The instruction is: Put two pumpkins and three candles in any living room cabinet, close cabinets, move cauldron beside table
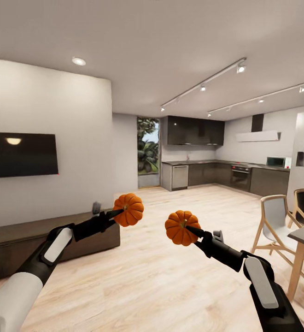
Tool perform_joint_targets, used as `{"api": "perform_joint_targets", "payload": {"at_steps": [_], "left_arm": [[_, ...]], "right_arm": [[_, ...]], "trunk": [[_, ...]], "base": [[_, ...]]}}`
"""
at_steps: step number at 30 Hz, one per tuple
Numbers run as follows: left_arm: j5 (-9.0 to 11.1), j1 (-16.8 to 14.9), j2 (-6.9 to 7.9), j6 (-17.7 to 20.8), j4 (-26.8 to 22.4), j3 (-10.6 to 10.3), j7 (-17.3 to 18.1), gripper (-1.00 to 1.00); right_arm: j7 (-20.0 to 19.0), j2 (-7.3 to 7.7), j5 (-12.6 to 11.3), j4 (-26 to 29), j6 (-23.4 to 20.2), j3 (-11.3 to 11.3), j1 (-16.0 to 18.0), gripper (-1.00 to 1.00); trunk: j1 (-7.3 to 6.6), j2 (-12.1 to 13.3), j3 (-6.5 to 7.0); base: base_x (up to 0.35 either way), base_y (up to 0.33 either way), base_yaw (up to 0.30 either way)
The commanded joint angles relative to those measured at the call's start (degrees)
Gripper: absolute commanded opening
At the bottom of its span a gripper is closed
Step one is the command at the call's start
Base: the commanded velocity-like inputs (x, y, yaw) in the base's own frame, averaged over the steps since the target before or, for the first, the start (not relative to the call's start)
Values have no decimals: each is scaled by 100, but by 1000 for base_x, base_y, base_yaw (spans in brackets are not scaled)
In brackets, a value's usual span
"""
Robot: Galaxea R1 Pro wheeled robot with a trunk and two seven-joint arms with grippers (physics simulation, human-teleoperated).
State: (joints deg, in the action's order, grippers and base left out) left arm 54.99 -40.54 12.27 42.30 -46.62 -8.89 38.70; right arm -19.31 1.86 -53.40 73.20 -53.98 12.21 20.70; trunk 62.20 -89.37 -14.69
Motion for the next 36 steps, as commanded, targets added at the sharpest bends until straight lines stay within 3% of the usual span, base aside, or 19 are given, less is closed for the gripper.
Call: {"api": "perform_joint_targets", "payload": {"at_steps": [1, 17, 25, 36], "left_arm": [[47, -7, 4, 33, 4, -14, -3, -100], [53, -7, 4, 33, 4, -14, -19, -100], [56, -7, 4, 33, 4, -13, -23, -100], [56, -7, 4, 33, 4, -10, -29, -100]], "right_arm": [[-47, -1, 32, 1, -27, 11, 4, -100], [-47, -1, 32, 1, -25, 10, 4, -100], [-47, -1, 32, 1, -25, 10, 4, -100], [-47, -1, 32, 1, -26, 10, 4, -100]], "trunk": [[0, -5, -3], [0, -5, 65], [0, -5, 99], [0, -5, 146]], "base": [[0, 0, 181], [0, 28, 180], [18, 222, 178], [190, 248, 177]]}}
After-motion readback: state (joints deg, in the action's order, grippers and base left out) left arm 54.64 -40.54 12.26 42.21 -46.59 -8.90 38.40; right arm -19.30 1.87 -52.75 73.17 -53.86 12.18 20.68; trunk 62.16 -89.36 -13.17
